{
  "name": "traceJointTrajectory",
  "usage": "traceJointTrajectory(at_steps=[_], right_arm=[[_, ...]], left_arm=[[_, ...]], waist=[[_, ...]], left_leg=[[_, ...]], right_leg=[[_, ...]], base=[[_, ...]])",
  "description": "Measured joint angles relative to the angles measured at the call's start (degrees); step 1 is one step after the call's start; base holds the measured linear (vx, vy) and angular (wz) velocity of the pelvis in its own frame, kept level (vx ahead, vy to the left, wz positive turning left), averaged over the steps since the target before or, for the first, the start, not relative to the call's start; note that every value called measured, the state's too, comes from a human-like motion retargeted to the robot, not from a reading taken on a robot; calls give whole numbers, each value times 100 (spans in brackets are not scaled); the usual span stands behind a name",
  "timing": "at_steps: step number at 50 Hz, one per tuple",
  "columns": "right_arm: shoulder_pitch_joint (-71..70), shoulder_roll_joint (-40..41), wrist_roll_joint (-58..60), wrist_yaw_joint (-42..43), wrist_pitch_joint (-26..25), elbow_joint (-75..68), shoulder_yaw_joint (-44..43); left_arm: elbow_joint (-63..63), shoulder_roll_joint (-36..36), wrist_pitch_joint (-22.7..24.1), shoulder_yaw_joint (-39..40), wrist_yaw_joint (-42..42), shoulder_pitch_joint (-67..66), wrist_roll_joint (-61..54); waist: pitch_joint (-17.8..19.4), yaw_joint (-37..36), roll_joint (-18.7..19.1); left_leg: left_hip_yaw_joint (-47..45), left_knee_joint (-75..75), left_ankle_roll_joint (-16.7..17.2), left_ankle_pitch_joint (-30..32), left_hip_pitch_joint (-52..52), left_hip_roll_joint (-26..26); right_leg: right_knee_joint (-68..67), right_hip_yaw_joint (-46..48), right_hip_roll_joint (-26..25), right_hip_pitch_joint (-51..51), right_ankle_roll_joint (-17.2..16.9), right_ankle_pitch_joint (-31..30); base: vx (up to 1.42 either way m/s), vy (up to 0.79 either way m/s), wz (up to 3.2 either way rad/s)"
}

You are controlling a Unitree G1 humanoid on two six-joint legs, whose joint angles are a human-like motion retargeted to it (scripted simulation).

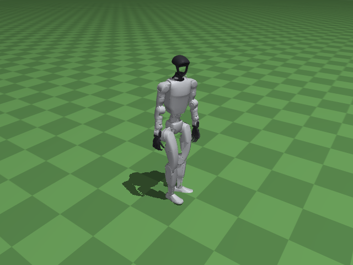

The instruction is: In place motions

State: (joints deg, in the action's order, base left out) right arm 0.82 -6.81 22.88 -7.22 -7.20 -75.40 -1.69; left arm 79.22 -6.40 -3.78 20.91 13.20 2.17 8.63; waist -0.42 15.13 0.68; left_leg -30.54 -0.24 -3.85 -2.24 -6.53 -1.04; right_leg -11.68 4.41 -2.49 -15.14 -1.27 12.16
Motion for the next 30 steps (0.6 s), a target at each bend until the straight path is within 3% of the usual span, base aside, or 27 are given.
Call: traceJointTrajectory(at_steps=[4,8,12,16,20,25,30], right_arm=[[96,36,59,-39,-36,-215,-79],[122,87,70,7,-114,-428,-270],[80,88,170,-35,-162,-421,-77],[-11,134,60,-76,-120,-303,-11],[6,143,64,-148,-66,-270,44],[-47,125,109,-101,-106,-485,140],[-136,86,201,-172,-229,-785,209]], left_arm=[[293,-10,-77,-8,80,-82,329],[748,97,-3,-132,-413,-275,405],[1056,105,8,-112,-292,-596,648],[1480,156,-76,-49,-797,-616,761],[1629,204,-110,-67,-785,-692,751],[1508,195,-181,-159,-692,-645,924],[1341,117,-258,-425,-577,-468,1142]], waist=[[-200,-388,-157],[-397,-595,-135],[-597,-371,-26],[-480,-218,48],[-632,-112,118],[-686,-514,63],[-553,-1195,-58]], left_leg=[[-29,24,83,-79,291,111],[165,250,168,-223,352,5],[375,420,254,-357,330,-35],[403,445,360,-409,543,-136],[505,466,437,-459,556,-163],[141,683,573,-401,417,-339],[-461,959,462,-390,329,-331]], right_leg=[[451,796,320,509,-56,-62],[808,917,218,847,-52,-130],[771,935,127,869,25,-50],[771,1069,82,1051,25,-16],[835,1151,54,1076,58,-2],[791,753,67,1038,80,-31],[697,-71,-7,1064,75,-29]], base=[[13,4,3],[9,4,36],[3,4,21],[-7,8,14],[-1,9,14],[-4,10,-72],[-7,6,-107]])
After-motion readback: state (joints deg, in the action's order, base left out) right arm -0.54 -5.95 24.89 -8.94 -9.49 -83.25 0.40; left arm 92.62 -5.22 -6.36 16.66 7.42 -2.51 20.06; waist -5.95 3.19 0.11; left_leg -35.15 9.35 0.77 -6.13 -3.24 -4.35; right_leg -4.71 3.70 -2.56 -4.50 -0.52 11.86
